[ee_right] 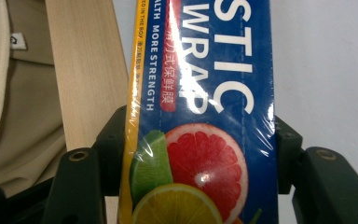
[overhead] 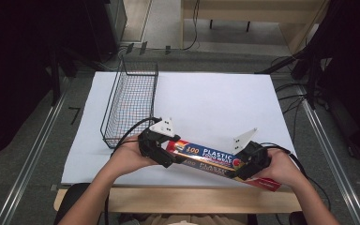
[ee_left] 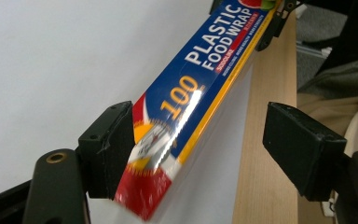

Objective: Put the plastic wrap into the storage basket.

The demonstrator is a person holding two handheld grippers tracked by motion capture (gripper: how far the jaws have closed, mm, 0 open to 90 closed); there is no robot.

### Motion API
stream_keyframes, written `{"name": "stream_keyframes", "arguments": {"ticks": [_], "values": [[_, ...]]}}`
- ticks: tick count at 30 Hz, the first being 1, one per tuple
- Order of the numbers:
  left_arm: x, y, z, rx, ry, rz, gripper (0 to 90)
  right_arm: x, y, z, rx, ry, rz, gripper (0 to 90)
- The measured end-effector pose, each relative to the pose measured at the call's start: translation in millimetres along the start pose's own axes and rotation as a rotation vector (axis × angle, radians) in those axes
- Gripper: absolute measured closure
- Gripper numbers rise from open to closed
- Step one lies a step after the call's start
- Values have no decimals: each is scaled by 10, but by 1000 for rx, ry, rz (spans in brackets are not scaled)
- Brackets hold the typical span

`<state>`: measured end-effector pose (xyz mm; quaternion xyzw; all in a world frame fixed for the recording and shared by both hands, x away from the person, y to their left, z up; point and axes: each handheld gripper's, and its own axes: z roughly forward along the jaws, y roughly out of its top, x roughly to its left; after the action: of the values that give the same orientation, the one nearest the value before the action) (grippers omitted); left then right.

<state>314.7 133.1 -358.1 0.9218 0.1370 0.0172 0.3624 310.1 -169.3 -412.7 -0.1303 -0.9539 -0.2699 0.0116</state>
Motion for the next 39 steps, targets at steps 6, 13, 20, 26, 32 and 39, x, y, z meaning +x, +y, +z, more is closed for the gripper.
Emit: {"name": "stream_keyframes", "arguments": {"ticks": [6, 13, 20, 26, 32, 39], "values": [[-69, 47, 103, 88, -11, 63, 270, 95, 128, 7, -11, 4, -70, 408], [-148, 61, 206, 127, -22, 88, 262, 176, 247, 63, 13, 9, -117, 408], [-211, 65, 328, 198, -40, 117, 238, 276, 397, 92, 17, 2, -184, 408], [-265, 75, 406, 225, -31, 139, 236, 337, 483, 77, 16, -6, -214, 407], [-277, 82, 477, 275, -54, 159, 275, 385, 551, 89, 24, -11, -222, 407], [-323, 16, 547, 295, -84, 188, 367, 429, 586, 200, 40, -2, -255, 407]]}}
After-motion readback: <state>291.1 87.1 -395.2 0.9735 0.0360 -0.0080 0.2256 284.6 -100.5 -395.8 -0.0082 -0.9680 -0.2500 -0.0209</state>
